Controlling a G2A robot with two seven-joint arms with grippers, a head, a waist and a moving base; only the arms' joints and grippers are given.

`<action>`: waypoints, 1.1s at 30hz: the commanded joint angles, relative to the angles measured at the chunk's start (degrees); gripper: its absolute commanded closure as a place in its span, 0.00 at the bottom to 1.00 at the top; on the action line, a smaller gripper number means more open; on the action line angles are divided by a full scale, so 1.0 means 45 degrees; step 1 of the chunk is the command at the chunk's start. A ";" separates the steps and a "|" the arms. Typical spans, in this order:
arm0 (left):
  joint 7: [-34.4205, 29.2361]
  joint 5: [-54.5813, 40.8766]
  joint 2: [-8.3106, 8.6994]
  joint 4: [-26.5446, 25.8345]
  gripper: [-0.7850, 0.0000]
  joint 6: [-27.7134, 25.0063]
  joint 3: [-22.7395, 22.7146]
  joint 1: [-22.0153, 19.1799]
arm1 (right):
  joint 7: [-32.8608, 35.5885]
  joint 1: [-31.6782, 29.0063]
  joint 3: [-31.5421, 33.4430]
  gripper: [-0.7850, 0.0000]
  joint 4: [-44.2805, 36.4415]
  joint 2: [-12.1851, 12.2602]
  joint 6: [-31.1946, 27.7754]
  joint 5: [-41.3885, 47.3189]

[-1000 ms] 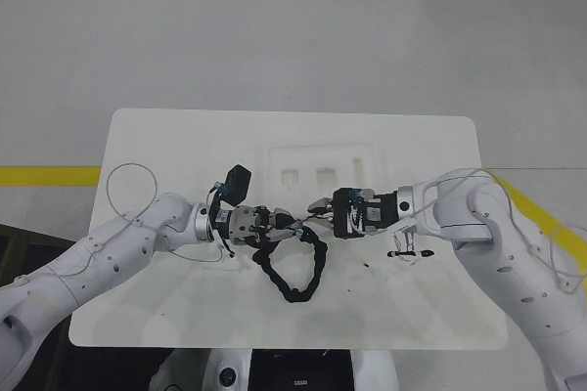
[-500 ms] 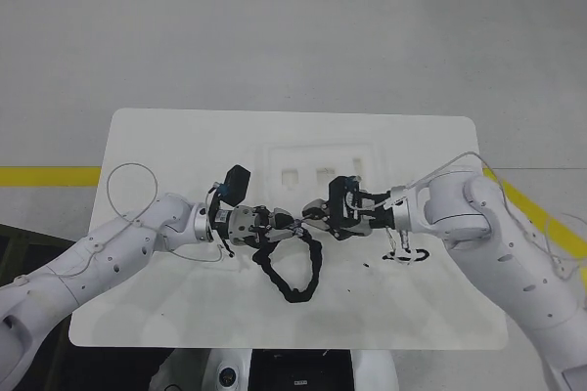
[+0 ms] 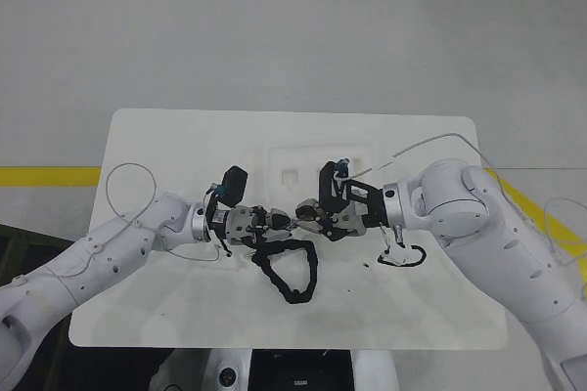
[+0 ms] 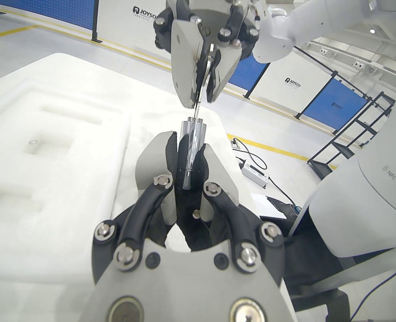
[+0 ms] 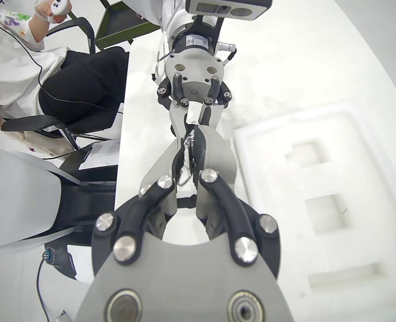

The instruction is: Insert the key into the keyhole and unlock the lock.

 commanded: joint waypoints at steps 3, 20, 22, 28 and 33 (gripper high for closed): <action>-0.0244 0.0153 0.0105 0.0516 1.00 -0.0001 0.0000 -0.0137 | -0.0192 -0.0109 0.0237 0.00 0.0246 0.0046 0.0179 -0.0036; -0.1807 0.1535 0.0384 0.2179 1.00 0.1221 -0.1113 -0.0303 | -0.1122 -0.1811 0.1983 0.00 0.0072 0.0520 0.0857 -0.0707; -0.2235 0.1672 0.0297 0.2147 1.00 0.1463 -0.1200 -0.0223 | -0.1222 -0.1943 0.2106 0.00 0.0067 0.0547 0.0902 -0.0732; -0.3267 0.1912 0.0018 0.2282 1.00 0.2090 -0.1514 -0.0069 | -0.1778 -0.2347 0.2511 0.00 0.0125 0.0619 0.0888 -0.0933; -0.3650 0.2114 -0.0137 0.2396 0.20 0.2119 -0.1827 0.0036 | -0.2425 -0.2708 0.2886 0.00 0.0265 0.0674 0.0766 -0.1191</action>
